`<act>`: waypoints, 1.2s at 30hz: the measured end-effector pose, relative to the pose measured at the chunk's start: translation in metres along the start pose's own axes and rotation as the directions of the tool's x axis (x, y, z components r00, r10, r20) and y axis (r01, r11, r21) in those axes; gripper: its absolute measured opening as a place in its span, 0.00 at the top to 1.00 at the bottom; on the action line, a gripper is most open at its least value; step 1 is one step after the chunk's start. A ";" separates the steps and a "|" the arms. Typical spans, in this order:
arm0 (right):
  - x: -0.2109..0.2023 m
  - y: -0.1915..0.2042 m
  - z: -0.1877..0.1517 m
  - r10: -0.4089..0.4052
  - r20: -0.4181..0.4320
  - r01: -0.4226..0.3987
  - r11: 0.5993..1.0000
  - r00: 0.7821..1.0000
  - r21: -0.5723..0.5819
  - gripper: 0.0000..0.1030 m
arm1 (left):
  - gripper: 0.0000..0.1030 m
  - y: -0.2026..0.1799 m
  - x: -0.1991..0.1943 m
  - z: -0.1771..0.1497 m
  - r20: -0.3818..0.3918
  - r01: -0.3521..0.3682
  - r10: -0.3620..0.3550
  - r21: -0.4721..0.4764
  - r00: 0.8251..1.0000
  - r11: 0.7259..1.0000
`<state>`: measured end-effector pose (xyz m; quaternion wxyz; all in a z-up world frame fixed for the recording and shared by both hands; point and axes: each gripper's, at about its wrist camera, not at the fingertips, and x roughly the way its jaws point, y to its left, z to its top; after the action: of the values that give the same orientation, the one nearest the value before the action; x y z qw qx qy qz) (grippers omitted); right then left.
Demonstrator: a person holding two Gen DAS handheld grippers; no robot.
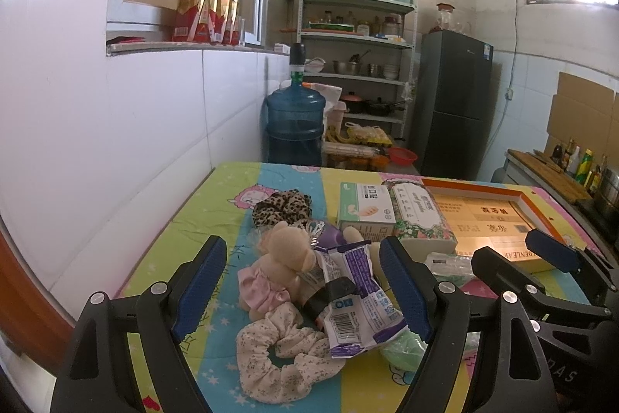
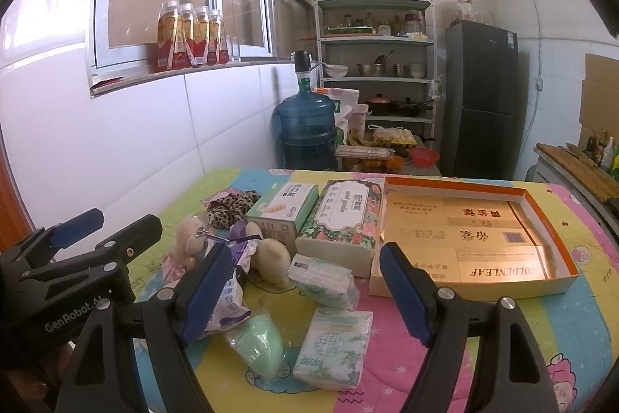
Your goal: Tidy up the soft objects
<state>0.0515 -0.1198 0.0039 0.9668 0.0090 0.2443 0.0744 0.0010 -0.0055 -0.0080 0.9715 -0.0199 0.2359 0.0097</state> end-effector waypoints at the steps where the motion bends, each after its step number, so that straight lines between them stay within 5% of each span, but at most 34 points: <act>1: 0.000 0.000 0.000 0.001 -0.002 -0.001 1.000 1.000 0.001 0.23 | 0.20 -0.001 0.000 0.000 0.000 0.000 0.000 0.000 1.000 1.000; 22: 0.008 -0.009 -0.009 0.025 -0.025 -0.024 1.000 0.999 0.013 0.23 | 0.20 0.012 0.009 -0.007 -0.024 0.007 -0.008 -0.023 1.000 1.000; 36: 0.027 -0.020 -0.038 0.094 -0.093 -0.091 0.995 0.991 0.039 0.23 | 0.20 0.046 0.023 -0.040 -0.067 0.087 -0.092 -0.066 0.994 0.994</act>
<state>0.0601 -0.1358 -0.0433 0.9494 0.0334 0.2902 0.1151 0.0018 0.0389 -0.0551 0.9610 -0.0616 0.2682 -0.0272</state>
